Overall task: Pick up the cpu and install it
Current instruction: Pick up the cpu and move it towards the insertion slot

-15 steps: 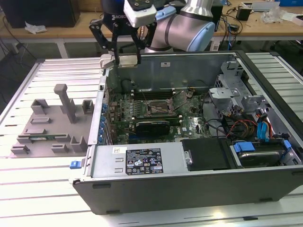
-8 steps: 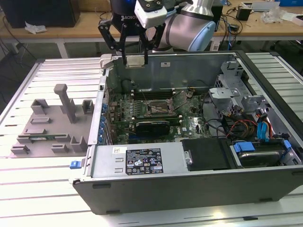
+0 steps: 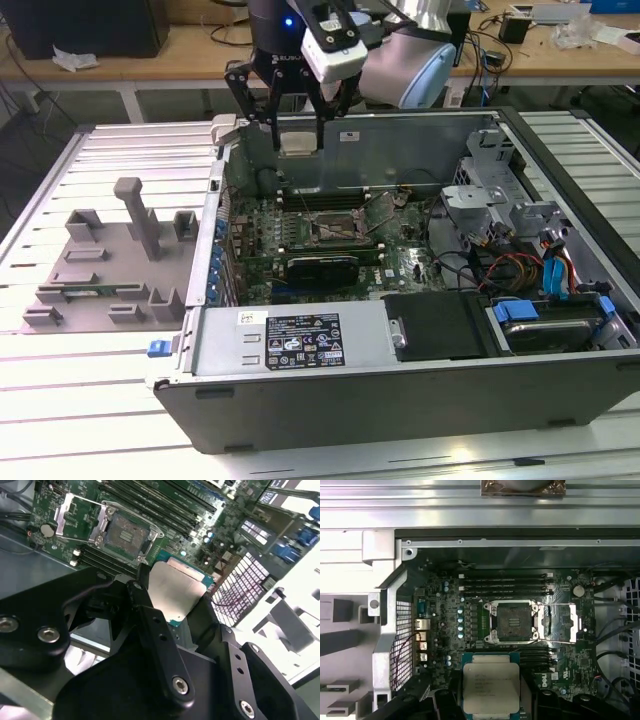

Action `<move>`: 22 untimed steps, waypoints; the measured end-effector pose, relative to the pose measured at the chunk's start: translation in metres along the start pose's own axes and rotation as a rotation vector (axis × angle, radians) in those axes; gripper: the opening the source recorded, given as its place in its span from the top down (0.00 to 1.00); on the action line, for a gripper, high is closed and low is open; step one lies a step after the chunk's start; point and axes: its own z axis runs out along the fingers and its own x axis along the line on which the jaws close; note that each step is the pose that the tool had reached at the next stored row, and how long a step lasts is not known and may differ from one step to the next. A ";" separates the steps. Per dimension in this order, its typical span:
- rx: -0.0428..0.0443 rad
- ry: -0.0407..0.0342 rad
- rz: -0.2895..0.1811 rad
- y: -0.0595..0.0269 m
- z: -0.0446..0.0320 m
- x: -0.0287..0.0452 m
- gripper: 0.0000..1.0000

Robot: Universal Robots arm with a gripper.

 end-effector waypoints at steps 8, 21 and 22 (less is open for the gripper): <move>-0.0200 0.0033 0.001 -0.0002 0.0126 -0.0153 0.45; -0.0539 0.0084 0.002 -0.0010 0.0385 -0.0321 0.45; -0.0529 0.0095 0.002 -0.0010 0.0395 -0.0322 0.45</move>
